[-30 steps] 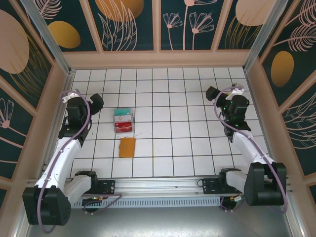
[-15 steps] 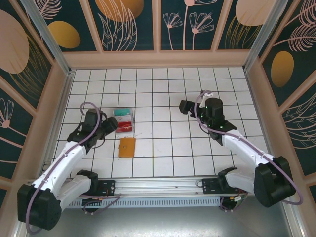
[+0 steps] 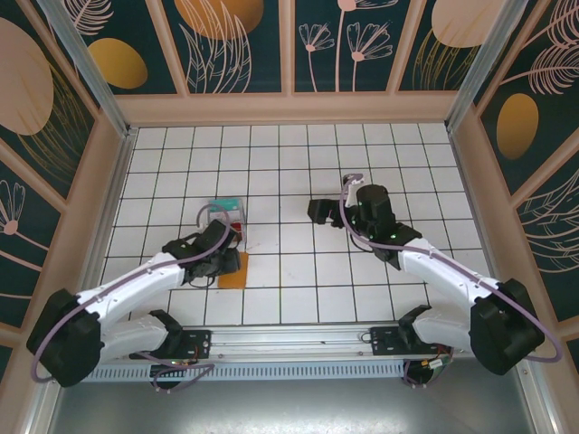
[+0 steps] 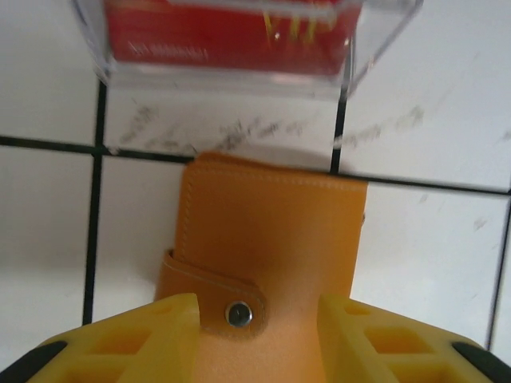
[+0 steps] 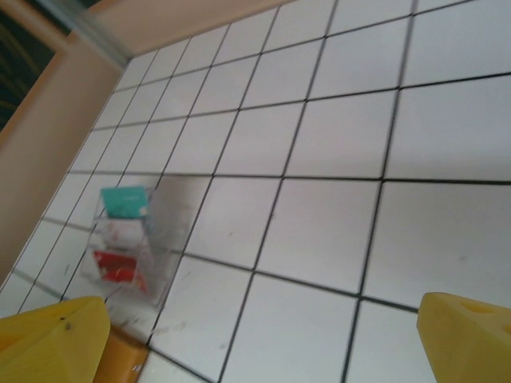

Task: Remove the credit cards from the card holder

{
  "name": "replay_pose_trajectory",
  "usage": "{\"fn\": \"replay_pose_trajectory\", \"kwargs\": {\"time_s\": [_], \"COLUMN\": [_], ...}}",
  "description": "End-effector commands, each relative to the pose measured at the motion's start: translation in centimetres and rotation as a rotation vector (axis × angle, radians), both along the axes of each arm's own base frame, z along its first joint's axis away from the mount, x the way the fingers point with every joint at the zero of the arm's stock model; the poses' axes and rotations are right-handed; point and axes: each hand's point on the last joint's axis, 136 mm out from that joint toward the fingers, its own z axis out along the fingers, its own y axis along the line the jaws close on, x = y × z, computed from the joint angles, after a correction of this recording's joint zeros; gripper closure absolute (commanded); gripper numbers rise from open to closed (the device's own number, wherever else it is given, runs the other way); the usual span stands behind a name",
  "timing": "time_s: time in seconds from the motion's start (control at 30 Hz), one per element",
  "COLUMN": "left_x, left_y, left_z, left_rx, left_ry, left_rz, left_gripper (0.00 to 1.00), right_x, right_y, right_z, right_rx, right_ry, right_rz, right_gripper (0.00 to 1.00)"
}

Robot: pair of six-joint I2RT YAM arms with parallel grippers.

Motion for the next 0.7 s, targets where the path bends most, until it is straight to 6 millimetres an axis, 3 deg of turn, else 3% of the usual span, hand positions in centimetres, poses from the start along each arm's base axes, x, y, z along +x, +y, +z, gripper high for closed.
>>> {"fn": "replay_pose_trajectory", "kwargs": {"time_s": [0.0, 0.3, 0.6, 0.67], "left_x": [-0.2, 0.5, -0.9, -1.0], "left_y": [0.0, 0.3, 1.0, 1.0], "left_z": [-0.4, -1.4, -3.2, -3.4], "left_rx": [0.094, 0.190, 0.248, 0.255], "left_ry": [0.023, 0.037, 0.110, 0.122], "left_rz": [-0.024, -0.038, -0.067, -0.072], "left_gripper": [0.56, 0.59, 0.63, 0.74], "right_x": [-1.4, -2.5, -2.6, -2.5], "right_y": [2.4, 3.4, 3.1, 3.1], "right_z": [0.8, 0.0, -0.1, 0.0], "right_rx": [0.027, 0.001, -0.017, -0.015], "right_ry": [0.021, 0.044, 0.039, 0.039], "right_rz": [0.113, 0.123, 0.110, 0.108], "right_gripper": [0.01, 0.01, 0.01, 0.01]}}
